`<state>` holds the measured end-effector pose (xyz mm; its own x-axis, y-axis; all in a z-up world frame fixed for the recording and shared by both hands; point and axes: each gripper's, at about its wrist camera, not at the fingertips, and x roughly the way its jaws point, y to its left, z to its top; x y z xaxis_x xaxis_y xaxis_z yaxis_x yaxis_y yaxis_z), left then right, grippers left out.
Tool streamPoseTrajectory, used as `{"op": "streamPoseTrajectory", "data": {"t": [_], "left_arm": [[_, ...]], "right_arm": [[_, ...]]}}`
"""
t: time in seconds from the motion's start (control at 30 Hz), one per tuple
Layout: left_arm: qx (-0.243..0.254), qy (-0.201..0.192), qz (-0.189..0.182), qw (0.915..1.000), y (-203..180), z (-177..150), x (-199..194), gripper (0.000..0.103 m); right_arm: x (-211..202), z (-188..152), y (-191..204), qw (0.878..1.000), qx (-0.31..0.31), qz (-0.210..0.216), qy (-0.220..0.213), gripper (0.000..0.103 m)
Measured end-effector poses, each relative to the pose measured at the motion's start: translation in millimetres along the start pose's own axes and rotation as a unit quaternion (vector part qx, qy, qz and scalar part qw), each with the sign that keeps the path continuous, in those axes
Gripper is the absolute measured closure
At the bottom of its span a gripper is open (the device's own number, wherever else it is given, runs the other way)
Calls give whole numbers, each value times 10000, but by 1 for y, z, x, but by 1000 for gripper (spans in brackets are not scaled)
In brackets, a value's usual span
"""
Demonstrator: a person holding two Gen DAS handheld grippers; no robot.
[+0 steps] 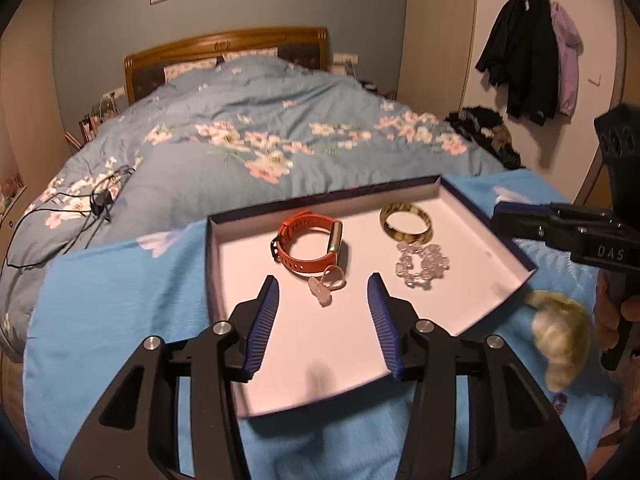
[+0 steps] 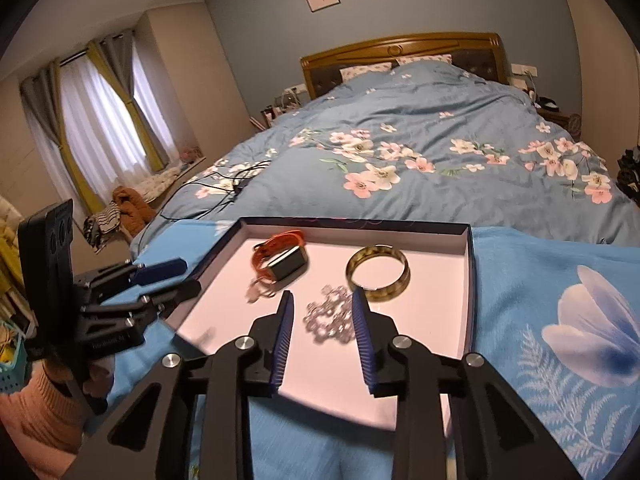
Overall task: Organize jewelry
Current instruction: 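Carry the pink charm and clear beads into the box and open both tools, then grasp the dark purple bead bracelet with the right tool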
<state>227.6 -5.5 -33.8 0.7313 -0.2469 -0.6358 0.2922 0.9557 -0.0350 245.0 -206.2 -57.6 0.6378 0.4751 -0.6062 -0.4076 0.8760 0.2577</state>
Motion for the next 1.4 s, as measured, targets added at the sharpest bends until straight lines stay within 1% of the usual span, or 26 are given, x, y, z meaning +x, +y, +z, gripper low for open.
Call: {"op": "streamPoseTrajectory", "data": {"t": [0.03,0.1,0.23,0.37,0.47,0.53,0.6,0.67,0.83,0.97,1.1,1.27,1.33,1.4], "left_arm": [[7,-64,17,10000,-1,-2,-8,55],[30,-199,31,9998,-2,-7,-24,51],[76,-351,17,9994,-2,-23,-51,50],[72,-306,-60,9995,-3,-42,-65,50],[37,-221,-140,9997,-3,-58,-74,50],[46,-187,-122,9997,-6,-68,-79,50],[49,-161,-141,9998,-8,-76,-83,50],[25,-139,-182,9997,-10,-82,-86,50],[51,-122,-244,9996,-17,-99,-94,50],[85,-47,-271,9996,-22,-109,-96,49],[111,-16,-328,9994,-25,-115,-99,49],[207,35,-335,9992,-30,-121,-100,49],[273,55,-333,9991,-33,-122,-100,49],[293,66,-359,9989,-35,-124,-99,49]], "right_arm": [[-7,-3,3,10000,-50,43,-6,72],[-16,-12,7,9999,-142,92,-9,66],[-30,-33,18,9992,-336,181,130,65],[-39,-61,31,9968,-614,274,428,65],[-42,-82,41,9939,-836,241,672,65],[-45,-93,45,9924,-914,236,795,65],[-48,-104,50,9905,-1003,282,901,62],[-51,-112,53,9894,-1047,293,963,57],[-49,-128,57,9864,-1129,280,1165,57],[-45,-134,62,9848,-1201,246,1228,55],[-41,-140,68,9825,-1324,222,1289,55],[-42,-143,70,9824,-1377,176,1253,56],[-42,-144,72,9818,-1431,105,1242,59],[-42,-144,73,9811,-1488,34,1238,67]]}}
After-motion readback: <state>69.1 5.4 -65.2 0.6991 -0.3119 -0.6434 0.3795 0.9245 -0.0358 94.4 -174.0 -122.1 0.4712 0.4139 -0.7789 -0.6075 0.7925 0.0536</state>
